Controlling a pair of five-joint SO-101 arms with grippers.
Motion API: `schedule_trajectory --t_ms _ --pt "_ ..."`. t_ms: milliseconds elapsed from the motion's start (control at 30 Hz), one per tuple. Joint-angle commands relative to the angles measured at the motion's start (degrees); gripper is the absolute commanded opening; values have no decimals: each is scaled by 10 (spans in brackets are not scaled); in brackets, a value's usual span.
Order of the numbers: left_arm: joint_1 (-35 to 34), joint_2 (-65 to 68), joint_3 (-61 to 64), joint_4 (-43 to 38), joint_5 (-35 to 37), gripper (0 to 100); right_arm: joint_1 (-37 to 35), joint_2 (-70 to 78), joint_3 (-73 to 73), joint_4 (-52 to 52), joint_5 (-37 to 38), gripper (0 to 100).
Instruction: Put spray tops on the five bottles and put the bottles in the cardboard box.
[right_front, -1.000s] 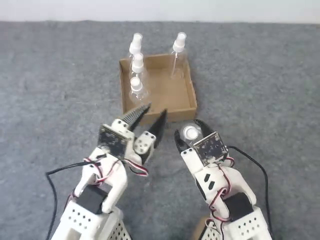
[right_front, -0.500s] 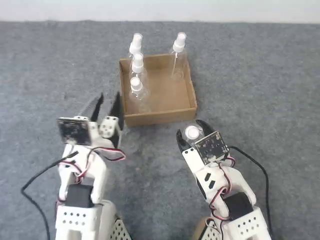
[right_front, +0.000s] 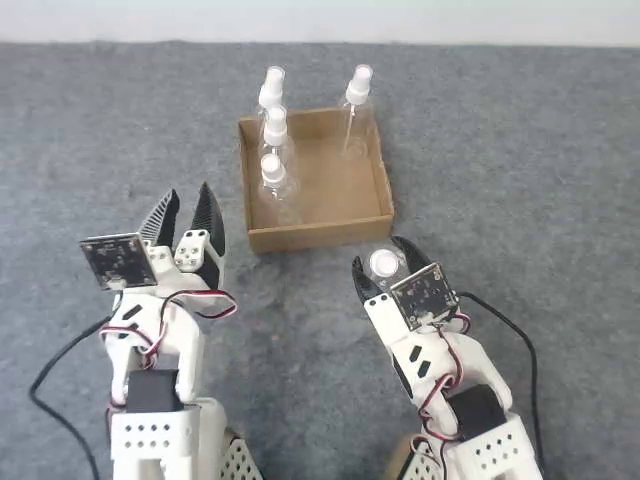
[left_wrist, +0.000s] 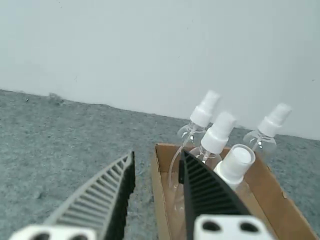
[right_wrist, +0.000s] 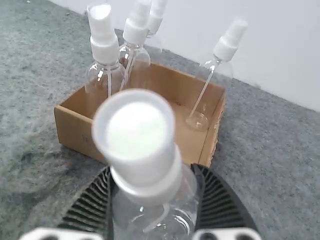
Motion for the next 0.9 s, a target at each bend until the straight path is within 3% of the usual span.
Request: schedule_trajectory --t_ms 0,333,667,867 --pt "-2 -6 -8 0 8 133 9 -11 8 -22 6 48" --pt "-4 -6 44 -61 5 133 9 -6 -74 -18 4 48" --pt "-4 -6 47 -62 4 133 8 -2 -204 -19 9 48" --pt "-4 -6 47 -62 4 133 6 100 -291 -52 7 48"
